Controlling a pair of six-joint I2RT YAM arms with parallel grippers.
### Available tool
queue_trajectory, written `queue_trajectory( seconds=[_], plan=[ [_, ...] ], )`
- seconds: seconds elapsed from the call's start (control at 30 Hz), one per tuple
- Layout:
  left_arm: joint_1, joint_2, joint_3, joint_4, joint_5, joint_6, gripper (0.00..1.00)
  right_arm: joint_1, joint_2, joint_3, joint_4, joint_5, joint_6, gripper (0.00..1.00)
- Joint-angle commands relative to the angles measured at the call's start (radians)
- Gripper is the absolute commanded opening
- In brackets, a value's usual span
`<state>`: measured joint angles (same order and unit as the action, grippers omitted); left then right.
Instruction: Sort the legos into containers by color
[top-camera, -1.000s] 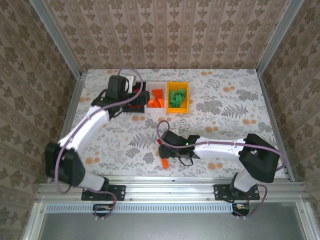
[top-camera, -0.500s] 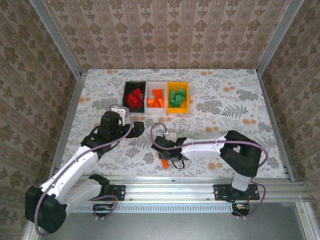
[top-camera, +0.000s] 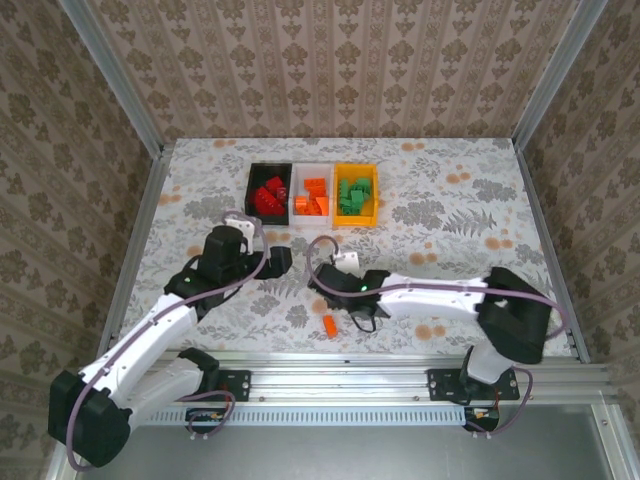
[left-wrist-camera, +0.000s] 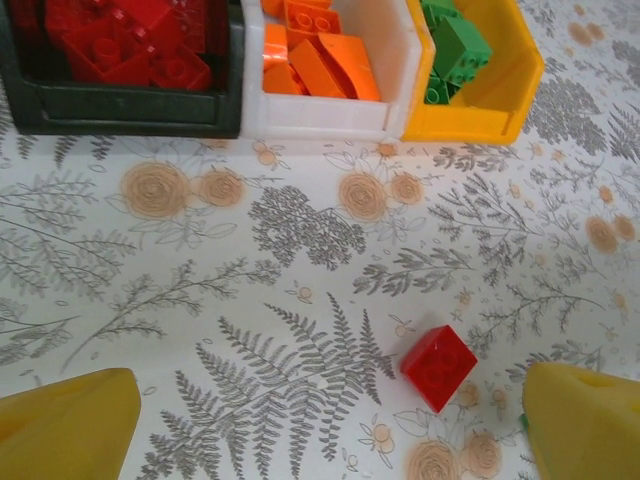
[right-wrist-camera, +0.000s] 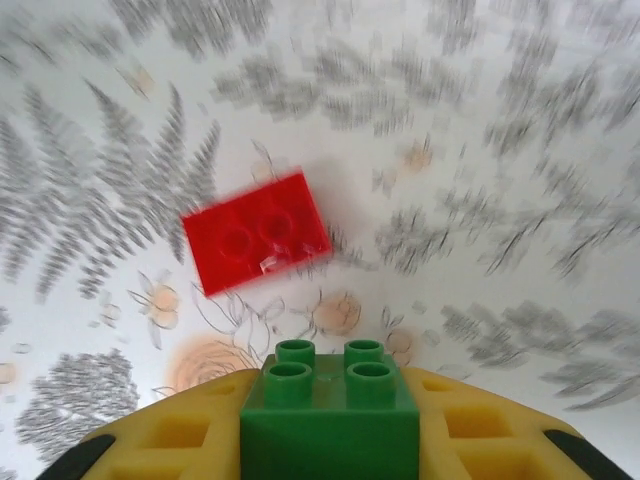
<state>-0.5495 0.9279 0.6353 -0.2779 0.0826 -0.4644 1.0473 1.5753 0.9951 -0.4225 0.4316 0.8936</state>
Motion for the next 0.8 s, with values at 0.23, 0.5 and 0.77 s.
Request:
queue_trajectory(
  seconds=[0.23,0.5,0.77],
  plan=[
    [-0.089,0.031,-0.076,0.039,-0.007,-0.072,1.0,-0.451,0.214,0.423,0.005,-0.143,-0.494,0.19],
    [-0.172,0.062,-0.071,0.028,-0.008,-0.063,1.0,-0.573,0.593,0.899,-0.122,-0.257,-0.547,0.39],
    [-0.236,0.334,0.074,0.033,-0.014,0.164,0.91,-0.577,0.468,0.835,-0.118,-0.213,-0.558,0.59]
  ],
)
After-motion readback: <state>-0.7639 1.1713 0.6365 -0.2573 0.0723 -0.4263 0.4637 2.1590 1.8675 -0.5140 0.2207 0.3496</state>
